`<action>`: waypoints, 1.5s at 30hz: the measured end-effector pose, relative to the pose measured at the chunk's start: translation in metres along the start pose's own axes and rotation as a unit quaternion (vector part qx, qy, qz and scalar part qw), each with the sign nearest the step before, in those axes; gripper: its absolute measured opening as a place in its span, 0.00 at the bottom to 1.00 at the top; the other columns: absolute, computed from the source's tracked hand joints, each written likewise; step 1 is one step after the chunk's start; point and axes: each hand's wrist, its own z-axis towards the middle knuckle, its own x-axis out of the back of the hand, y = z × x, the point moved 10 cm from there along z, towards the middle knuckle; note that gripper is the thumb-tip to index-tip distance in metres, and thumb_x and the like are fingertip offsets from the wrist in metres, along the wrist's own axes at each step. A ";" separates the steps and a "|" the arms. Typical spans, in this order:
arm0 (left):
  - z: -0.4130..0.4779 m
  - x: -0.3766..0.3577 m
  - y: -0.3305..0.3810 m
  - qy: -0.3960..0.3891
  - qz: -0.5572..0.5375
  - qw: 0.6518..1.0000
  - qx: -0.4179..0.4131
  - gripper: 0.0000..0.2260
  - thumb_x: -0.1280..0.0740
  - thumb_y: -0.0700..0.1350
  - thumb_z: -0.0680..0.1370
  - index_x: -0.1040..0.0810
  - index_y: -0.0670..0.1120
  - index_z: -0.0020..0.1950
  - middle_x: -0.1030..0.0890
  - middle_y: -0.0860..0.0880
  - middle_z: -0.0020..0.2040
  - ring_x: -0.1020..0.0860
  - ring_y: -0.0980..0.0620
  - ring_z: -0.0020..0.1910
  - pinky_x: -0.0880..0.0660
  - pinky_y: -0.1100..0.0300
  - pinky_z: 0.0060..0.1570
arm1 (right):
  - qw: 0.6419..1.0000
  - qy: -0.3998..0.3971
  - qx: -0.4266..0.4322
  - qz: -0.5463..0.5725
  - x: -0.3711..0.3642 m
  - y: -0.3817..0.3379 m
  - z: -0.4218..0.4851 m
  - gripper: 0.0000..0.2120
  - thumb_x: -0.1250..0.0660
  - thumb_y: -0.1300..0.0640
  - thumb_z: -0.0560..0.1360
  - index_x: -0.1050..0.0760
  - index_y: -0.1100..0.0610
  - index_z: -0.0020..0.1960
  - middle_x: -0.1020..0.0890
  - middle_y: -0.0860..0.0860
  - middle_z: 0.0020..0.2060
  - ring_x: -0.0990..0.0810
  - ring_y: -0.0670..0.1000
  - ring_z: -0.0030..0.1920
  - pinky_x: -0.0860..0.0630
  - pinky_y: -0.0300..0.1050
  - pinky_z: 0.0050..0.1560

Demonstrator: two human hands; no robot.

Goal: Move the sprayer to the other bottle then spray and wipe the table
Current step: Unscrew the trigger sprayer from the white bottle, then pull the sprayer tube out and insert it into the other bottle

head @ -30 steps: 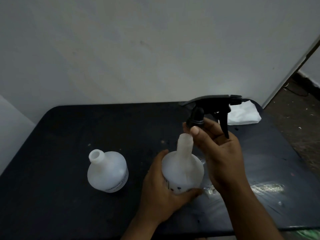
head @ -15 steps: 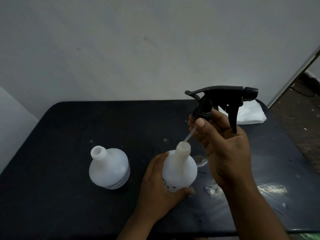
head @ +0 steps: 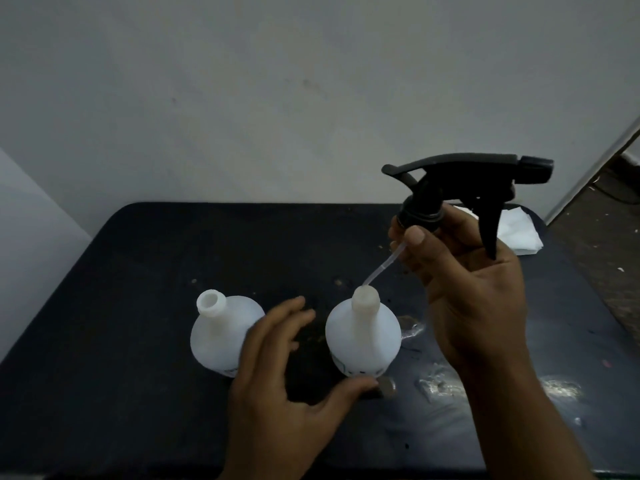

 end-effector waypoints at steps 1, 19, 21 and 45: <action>0.005 0.009 0.005 0.016 0.000 1.000 -0.006 0.27 0.26 0.64 0.63 0.23 0.52 0.56 0.22 0.54 0.60 0.21 0.56 0.49 0.24 0.67 0.46 | 1.000 -0.001 0.003 0.005 0.000 -0.001 0.000 0.20 0.23 0.53 0.62 0.20 0.56 0.52 0.13 0.49 0.46 0.15 0.53 0.52 0.21 0.46 0.53; 0.074 -0.056 0.019 -0.137 -0.015 0.990 0.018 0.03 0.28 0.43 0.74 0.14 0.48 0.45 0.17 0.53 0.38 0.20 0.58 0.39 0.25 0.62 0.40 | 0.995 -0.089 -0.018 -0.036 -0.005 0.000 -0.001 0.14 0.24 0.57 0.65 0.17 0.53 0.51 0.13 0.51 0.48 0.15 0.50 0.52 0.20 0.37 0.49; 0.076 -0.056 0.026 -0.135 -0.008 0.991 -0.005 0.03 0.28 0.42 0.74 0.14 0.46 0.44 0.17 0.51 0.37 0.21 0.58 0.37 0.25 0.61 0.38 | 0.993 -0.094 -0.042 -0.065 0.000 0.010 -0.002 0.14 0.26 0.58 0.65 0.17 0.53 0.50 0.12 0.50 0.48 0.14 0.47 0.50 0.21 0.34 0.47; 0.050 -0.081 -0.006 -0.151 -0.006 0.988 0.034 0.11 0.23 0.51 0.68 0.15 0.50 0.48 0.18 0.54 0.42 0.23 0.59 0.43 0.28 0.71 0.39 | 0.980 -0.043 -0.033 -0.189 0.023 0.023 0.005 0.12 0.40 0.49 0.75 0.23 0.56 0.45 0.13 0.51 0.40 0.14 0.49 0.40 0.19 0.39 0.38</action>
